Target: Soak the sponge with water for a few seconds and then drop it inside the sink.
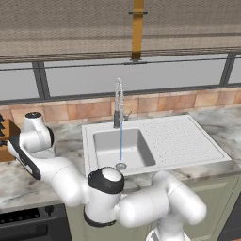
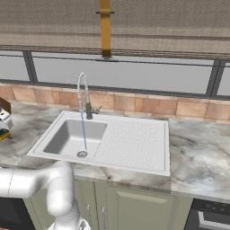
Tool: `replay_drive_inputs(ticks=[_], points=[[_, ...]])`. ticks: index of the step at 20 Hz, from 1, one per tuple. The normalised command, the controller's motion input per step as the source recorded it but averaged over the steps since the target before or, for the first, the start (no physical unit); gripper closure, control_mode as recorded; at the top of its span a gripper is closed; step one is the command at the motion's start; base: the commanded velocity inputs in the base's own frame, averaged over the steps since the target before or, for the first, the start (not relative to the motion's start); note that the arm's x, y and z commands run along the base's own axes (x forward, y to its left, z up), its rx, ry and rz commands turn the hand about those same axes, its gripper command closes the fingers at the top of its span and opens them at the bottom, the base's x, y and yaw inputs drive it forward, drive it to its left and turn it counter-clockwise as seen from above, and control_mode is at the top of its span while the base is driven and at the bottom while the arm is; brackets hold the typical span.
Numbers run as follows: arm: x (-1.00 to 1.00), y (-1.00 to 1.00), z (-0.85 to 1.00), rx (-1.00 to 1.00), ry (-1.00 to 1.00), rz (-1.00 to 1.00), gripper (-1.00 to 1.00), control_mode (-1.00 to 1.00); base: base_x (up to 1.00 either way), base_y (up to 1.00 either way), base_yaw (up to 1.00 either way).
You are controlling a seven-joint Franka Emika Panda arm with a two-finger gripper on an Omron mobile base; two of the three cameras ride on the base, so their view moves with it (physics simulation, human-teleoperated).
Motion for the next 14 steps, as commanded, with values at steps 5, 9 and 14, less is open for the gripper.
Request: replay_drive_inputs(ticks=[5,9,14], points=[[0.0,0.0,-0.02,0.0,0.07,-0.02,-1.0,-1.0,0.0,0.0,0.0],[0.0,0.0,-0.11,0.0,0.04,0.0,-1.0,-1.0,0.0,0.0,0.0],[0.0,0.01,-0.19,0.0,0.02,0.0,-1.0,-1.0,0.0,0.0,0.0]])
